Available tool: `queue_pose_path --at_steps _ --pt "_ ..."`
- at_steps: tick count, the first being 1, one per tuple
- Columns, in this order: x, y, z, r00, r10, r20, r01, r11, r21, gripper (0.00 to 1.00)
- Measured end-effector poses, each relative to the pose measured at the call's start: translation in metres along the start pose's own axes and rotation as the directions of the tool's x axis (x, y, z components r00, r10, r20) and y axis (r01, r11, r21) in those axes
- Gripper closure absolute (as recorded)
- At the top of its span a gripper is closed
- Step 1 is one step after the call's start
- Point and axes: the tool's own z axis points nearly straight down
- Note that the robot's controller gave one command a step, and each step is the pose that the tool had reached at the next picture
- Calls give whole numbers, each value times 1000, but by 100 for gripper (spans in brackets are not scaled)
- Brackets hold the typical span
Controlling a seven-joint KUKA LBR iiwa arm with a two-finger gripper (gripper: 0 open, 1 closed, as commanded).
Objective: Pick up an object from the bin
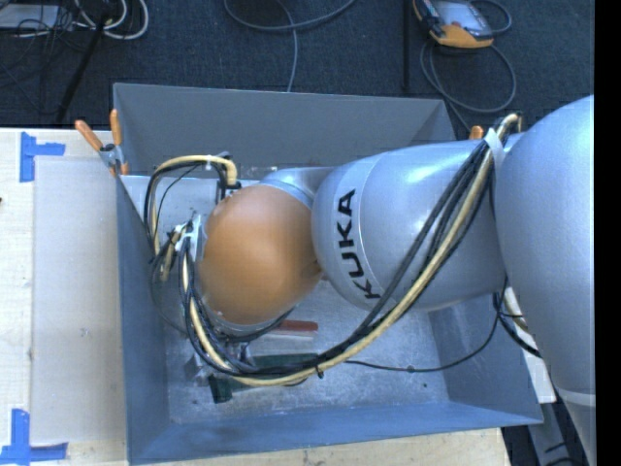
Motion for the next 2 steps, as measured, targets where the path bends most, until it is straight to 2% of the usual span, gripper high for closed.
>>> queue_pose_path --at_steps 1,2 --pt "-1 0 -4 1000 8 0 -8 1000 -2 100" --pt "-2 -1 -64 1000 16 1 -16 1000 3 100"
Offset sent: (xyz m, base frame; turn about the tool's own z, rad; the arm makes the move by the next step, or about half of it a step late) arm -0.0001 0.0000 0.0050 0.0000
